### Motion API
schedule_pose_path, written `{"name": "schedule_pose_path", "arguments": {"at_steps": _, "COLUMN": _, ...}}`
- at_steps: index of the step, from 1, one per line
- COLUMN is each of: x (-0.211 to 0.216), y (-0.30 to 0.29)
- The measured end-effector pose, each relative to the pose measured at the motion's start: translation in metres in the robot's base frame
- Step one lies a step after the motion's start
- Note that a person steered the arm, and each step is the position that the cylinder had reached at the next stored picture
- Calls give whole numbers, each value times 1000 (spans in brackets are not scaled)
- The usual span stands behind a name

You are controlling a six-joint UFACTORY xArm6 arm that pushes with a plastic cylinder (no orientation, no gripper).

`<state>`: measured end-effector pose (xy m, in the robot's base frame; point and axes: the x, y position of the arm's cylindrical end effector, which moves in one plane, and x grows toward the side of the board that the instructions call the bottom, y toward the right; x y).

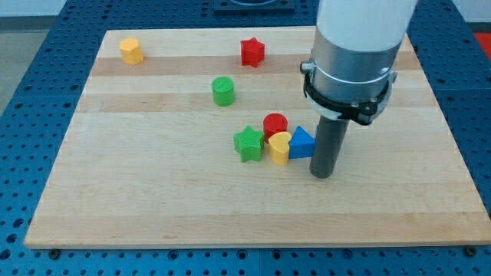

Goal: Separate blue cube from the triangle

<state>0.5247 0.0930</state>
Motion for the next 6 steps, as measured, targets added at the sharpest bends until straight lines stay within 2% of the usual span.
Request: {"name": "schedule_pose_path", "arguments": {"at_steps": 6, "x": -57, "y": 1}}
